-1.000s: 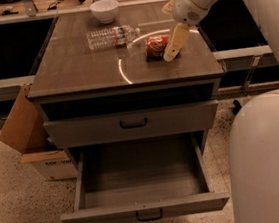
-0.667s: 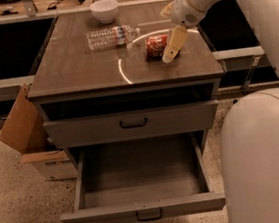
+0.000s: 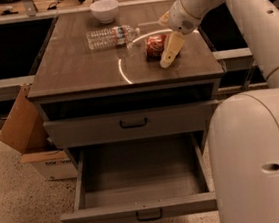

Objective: Place coke can into middle drawer

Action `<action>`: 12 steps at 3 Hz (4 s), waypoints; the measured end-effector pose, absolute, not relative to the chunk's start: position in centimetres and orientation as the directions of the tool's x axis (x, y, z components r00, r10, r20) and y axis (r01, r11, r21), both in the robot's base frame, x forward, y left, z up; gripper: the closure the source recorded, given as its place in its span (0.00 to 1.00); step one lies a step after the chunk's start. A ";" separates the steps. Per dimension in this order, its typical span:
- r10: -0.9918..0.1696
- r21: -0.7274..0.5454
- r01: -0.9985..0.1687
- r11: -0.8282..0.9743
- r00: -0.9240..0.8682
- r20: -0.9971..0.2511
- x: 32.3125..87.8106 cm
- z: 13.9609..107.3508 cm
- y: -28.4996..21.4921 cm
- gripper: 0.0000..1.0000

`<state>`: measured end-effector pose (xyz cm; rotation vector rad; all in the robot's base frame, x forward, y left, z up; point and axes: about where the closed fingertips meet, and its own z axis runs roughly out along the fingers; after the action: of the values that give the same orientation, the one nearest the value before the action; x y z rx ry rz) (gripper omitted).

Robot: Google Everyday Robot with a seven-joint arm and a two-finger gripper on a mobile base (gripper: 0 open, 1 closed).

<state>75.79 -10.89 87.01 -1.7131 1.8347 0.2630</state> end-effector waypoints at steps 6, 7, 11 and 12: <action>-0.793 -0.354 -0.924 0.144 0.106 -0.600 74.1 92.4 -11.3 1.00; -0.769 -0.368 -0.911 0.187 0.097 -0.631 70.4 95.1 -12.3 1.00; -0.787 -0.309 -0.943 0.126 0.094 -0.610 64.6 92.6 -12.7 1.00; -0.776 -0.268 -0.952 0.147 0.057 -0.628 59.5 90.9 -14.0 1.00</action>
Offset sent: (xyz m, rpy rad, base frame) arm 0.0062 -0.0283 0.0016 0.0229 0.0241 -0.0420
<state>59.53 -13.96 90.91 -1.6633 1.7521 0.3327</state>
